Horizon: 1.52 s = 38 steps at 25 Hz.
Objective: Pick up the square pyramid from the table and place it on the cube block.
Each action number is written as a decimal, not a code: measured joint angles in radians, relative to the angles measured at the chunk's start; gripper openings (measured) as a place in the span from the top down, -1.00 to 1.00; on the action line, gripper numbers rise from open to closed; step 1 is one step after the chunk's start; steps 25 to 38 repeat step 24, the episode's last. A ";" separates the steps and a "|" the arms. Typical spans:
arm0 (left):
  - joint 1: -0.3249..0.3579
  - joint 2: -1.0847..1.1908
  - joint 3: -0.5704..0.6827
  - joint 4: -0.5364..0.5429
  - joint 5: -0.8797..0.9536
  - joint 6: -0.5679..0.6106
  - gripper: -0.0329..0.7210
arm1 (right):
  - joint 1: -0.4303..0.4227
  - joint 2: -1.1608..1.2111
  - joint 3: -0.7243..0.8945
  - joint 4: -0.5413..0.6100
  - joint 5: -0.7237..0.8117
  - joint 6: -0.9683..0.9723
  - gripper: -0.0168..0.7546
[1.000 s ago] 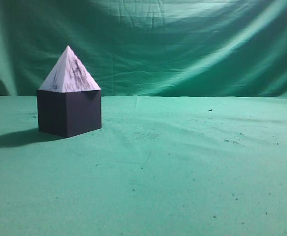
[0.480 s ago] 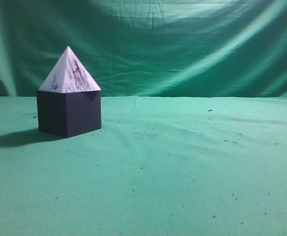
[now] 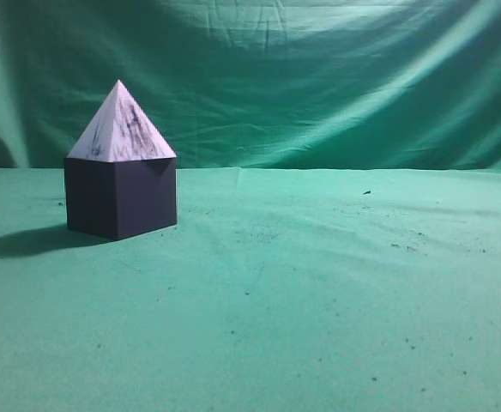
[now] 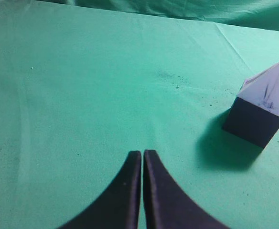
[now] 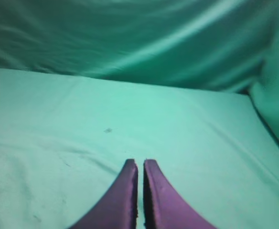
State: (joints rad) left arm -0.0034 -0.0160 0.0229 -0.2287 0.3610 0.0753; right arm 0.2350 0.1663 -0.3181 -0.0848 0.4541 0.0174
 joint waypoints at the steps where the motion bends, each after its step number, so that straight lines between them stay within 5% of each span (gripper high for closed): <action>1: 0.000 0.000 0.000 0.000 0.000 0.000 0.91 | -0.028 -0.041 0.047 0.000 -0.005 0.000 0.96; 11: 0.000 0.000 0.000 0.000 0.000 0.000 0.91 | -0.086 -0.175 0.338 0.018 -0.023 0.000 0.83; 38: 0.000 0.000 0.000 0.000 -0.002 0.000 0.91 | -0.086 -0.175 0.344 0.024 -0.057 0.000 0.83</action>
